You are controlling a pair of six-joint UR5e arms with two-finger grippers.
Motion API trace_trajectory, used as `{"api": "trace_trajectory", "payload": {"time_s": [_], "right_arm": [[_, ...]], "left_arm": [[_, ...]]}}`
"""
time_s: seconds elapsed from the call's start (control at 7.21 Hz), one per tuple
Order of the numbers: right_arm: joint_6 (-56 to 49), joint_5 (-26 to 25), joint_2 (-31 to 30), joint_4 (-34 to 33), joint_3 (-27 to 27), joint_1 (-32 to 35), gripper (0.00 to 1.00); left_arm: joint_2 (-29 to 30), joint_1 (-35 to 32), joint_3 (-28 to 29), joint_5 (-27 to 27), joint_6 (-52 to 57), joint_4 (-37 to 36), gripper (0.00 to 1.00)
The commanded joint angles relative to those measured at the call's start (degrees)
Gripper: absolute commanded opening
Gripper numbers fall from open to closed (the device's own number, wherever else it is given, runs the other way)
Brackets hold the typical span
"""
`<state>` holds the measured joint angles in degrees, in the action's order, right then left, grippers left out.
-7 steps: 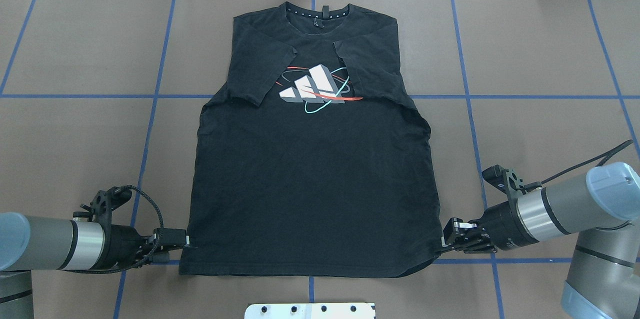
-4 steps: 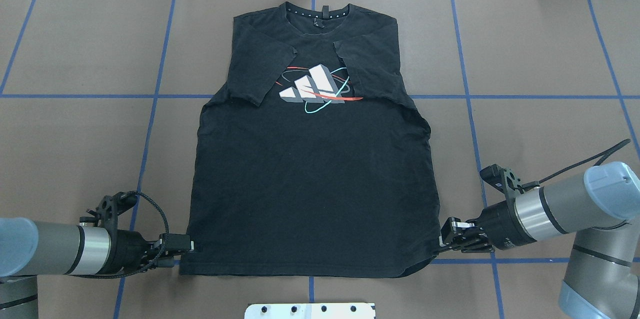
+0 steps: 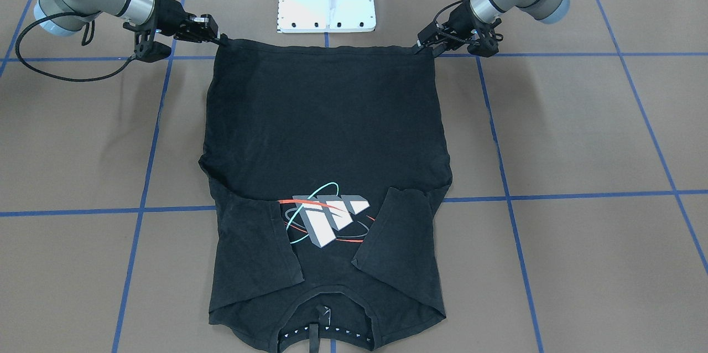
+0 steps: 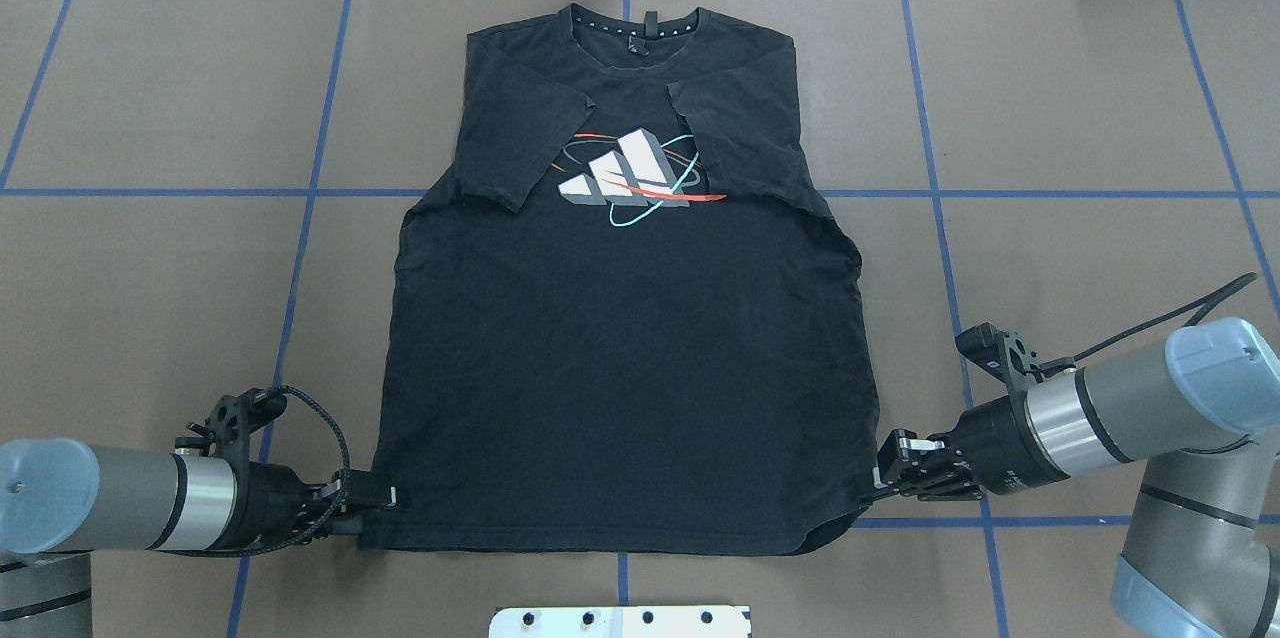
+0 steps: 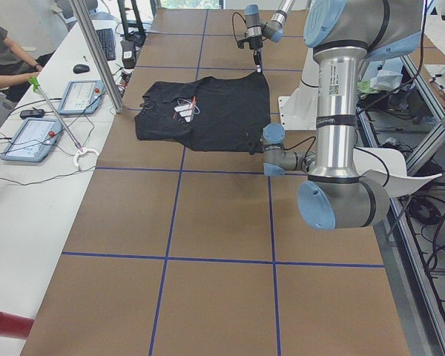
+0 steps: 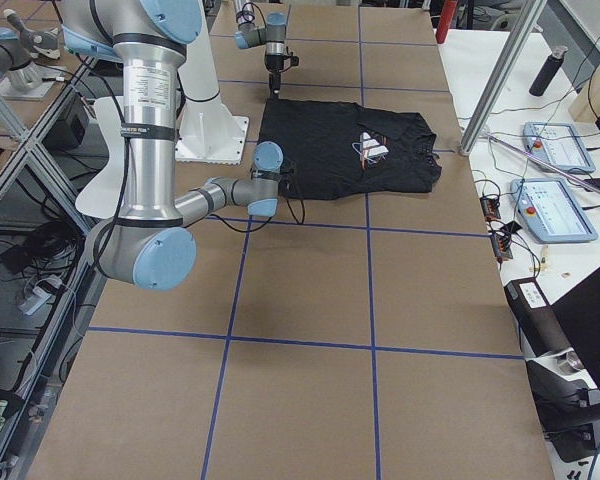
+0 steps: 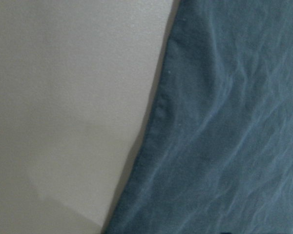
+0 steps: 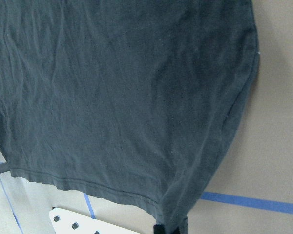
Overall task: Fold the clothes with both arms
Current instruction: 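Grasp the hem corners with the left and right grippers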
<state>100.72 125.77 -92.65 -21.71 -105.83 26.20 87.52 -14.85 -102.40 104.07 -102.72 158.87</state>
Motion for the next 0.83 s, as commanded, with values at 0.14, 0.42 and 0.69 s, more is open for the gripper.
{"api": "trace_trajectory", "payload": {"time_s": [0.14,0.42,0.69], "right_arm": [[0.0,0.1,-0.1,0.0,-0.3,0.3,0.00],[0.0,0.4,-0.2,0.0,-0.2,0.3,0.00],[0.0,3.3,-0.2,0.0,-0.2,2.5,0.00]], "left_arm": [[0.1,-0.1,-0.2,0.0,-0.2,0.0,0.30],[0.1,-0.1,-0.7,0.0,-1.4,0.1,0.00],[0.0,-0.3,-2.4,0.8,-2.0,0.0,0.00]]}}
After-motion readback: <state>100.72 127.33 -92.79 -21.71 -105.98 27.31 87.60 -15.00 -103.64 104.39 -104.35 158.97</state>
